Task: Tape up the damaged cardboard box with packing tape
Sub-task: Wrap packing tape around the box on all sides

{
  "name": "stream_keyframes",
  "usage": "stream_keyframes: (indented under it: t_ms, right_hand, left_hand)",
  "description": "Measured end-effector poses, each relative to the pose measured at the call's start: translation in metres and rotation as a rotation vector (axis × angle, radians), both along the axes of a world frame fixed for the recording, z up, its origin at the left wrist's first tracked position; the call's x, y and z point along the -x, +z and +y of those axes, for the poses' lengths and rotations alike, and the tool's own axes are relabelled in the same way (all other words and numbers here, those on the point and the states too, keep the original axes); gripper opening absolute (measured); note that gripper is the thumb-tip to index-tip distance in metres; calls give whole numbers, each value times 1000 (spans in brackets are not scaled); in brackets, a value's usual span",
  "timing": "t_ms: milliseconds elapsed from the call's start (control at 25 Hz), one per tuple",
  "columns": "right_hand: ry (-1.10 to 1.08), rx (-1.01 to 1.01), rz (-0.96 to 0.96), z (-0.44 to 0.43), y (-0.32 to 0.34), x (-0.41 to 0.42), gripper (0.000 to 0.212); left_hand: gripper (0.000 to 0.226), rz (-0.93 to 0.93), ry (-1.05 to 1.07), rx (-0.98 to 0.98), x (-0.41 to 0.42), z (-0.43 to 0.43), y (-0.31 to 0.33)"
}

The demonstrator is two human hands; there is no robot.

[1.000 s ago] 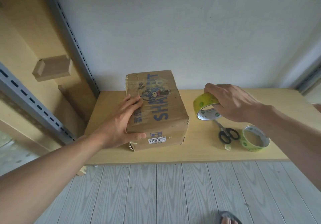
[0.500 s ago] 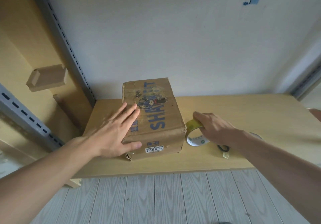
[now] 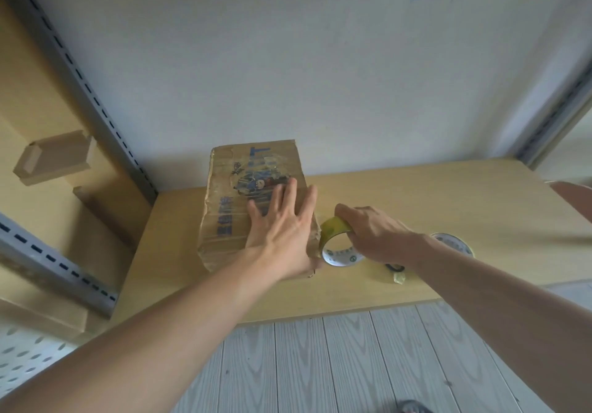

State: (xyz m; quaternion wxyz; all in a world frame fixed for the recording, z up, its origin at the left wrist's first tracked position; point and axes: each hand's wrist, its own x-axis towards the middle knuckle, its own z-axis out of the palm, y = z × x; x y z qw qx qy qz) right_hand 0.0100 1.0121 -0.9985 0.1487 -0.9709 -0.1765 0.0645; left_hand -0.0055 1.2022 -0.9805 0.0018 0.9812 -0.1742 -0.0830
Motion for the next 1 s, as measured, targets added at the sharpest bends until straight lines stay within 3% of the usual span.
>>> stream_keyframes:
  t_ms: [80, 200, 360, 480, 600, 680, 800, 920, 1000]
  right_hand:
    - [-19, -29, 1, 0, -3, -2, 19]
    - [-85, -187, 15, 1, -8, -1, 24]
    - [-261, -382, -86, -7, -16, 4, 20]
    - [-380, -567, -329, -12, 0, 1, 9]
    - [-372, -797, -421, 4, 33, -3, 9]
    - [-249, -817, -434, 23, 45, 1, 5]
    - [-51, -650, -422, 50, 45, 5, 14]
    - [-49, -420, -450, 67, 48, 1, 26]
    - [-59, -396, -398, 66, 52, 1, 27]
  left_hand:
    - [117, 6, 40, 18, -10, -1, 2]
    - [75, 3, 26, 98, -10, 0, 1]
    - [63, -76, -4, 122, 4, 3, 3]
    - [57, -197, 14, 465, 2, 8, 19]
    - [47, -307, 41, 896, 2, 15, 21]
    - [50, -296, 67, 984, 7, 23, 8]
    - [75, -208, 66, 994, 4, 51, -4]
    - [117, -146, 16, 918, -17, 76, -7]
    - [116, 25, 55, 871, -23, 76, -4]
